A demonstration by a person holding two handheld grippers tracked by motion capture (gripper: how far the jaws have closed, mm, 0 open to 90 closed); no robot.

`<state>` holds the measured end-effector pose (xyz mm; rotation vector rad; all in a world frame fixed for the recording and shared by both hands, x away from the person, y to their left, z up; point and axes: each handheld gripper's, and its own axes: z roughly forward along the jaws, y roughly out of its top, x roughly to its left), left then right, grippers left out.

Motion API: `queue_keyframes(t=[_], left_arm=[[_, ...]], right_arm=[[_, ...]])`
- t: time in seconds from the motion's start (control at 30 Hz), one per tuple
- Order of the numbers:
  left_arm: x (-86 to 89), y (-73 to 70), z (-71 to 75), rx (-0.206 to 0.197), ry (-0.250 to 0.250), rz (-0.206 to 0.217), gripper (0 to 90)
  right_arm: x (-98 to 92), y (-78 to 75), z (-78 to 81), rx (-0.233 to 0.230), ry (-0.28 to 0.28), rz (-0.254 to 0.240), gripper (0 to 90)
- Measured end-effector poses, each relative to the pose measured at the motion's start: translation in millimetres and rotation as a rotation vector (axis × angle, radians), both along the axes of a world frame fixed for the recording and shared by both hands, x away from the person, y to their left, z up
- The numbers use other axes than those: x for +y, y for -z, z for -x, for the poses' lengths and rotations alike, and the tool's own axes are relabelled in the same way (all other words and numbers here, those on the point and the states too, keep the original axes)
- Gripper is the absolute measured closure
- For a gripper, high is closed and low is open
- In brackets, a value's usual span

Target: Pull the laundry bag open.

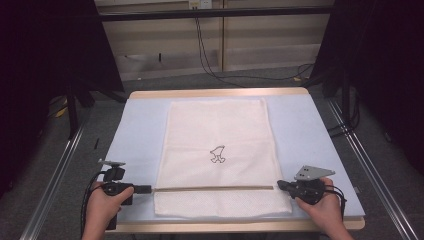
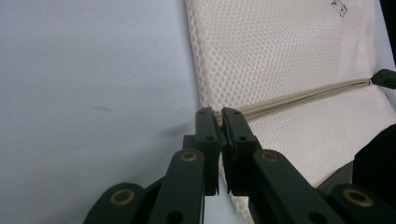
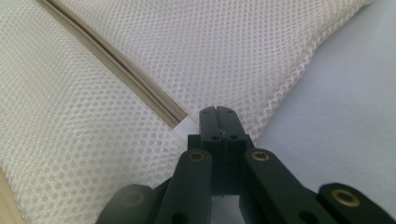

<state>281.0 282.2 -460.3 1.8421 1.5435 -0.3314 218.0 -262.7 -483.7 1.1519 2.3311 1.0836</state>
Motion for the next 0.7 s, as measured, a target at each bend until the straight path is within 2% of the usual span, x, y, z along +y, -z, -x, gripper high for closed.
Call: queue_keyframes(t=[0.07, 0.13, 0.17, 0.2, 0.23, 0.27, 0.3, 0.33, 0.37, 0.43, 0.47, 0.57, 0.63, 0.7], left_arm=[[1.5, -0.2, 0.5, 0.000, -0.005, 0.019, 86.0], [2.4, -2.6, -0.2, -0.044, 0.017, 0.008, 85.8], [3.1, -5.5, -0.1, -0.090, -0.003, -0.032, 84.3], [5.7, -8.1, -0.5, -0.161, -0.013, -0.071, 75.3], [9.4, -9.8, -1.8, -0.239, -0.003, -0.072, 58.2], [13.3, -12.0, -2.7, -0.303, -0.017, -0.080, 47.4], [16.0, -13.4, -3.0, -0.361, -0.048, -0.127, 40.9], [18.4, -14.4, -4.0, -0.381, -0.066, -0.194, 37.1], [19.8, -14.1, -5.4, -0.395, -0.095, -0.249, 35.5], [23.4, -10.4, -8.8, -0.417, -0.119, -0.313, 28.2], [24.6, -8.7, -9.7, -0.410, -0.131, -0.321, 25.8], [25.9, -4.0, -11.5, -0.394, -0.140, -0.328, 25.3], [26.6, -2.9, -13.5, -0.365, -0.126, -0.345, 22.8], [26.4, -2.3, -14.8, -0.372, -0.106, -0.374, 22.2]], right_arm=[[-0.7, 0.5, -0.1, -0.001, -0.005, -0.011, 90.0], [-2.3, 1.3, 0.0, 0.004, 0.003, -0.030, 90.0], [-3.5, 0.7, -0.4, 0.008, 0.004, -0.034, 90.0], [-5.3, -1.3, -0.4, 0.010, 0.017, -0.039, 90.0], [-9.0, -4.2, -0.2, -0.008, 0.026, -0.049, 90.0], [-14.1, -7.4, 0.1, -0.042, 0.045, -0.083, 80.0], [-19.9, -11.7, 0.2, -0.069, 0.100, -0.109, 64.9], [-26.0, -16.1, -0.7, -0.086, 0.149, -0.108, 54.5], [-31.6, -19.2, -1.5, -0.103, 0.182, -0.094, 48.4], [-41.8, -20.7, -1.6, -0.130, 0.246, -0.060, 34.4], [-45.1, -19.9, -2.1, -0.129, 0.257, -0.049, 29.2], [-52.4, -16.0, -3.2, -0.111, 0.287, -0.064, 23.1], [-54.2, -14.6, -4.7, -0.091, 0.299, -0.063, 18.5], [-54.6, -13.9, -6.0, -0.086, 0.297, -0.061, 16.7]])
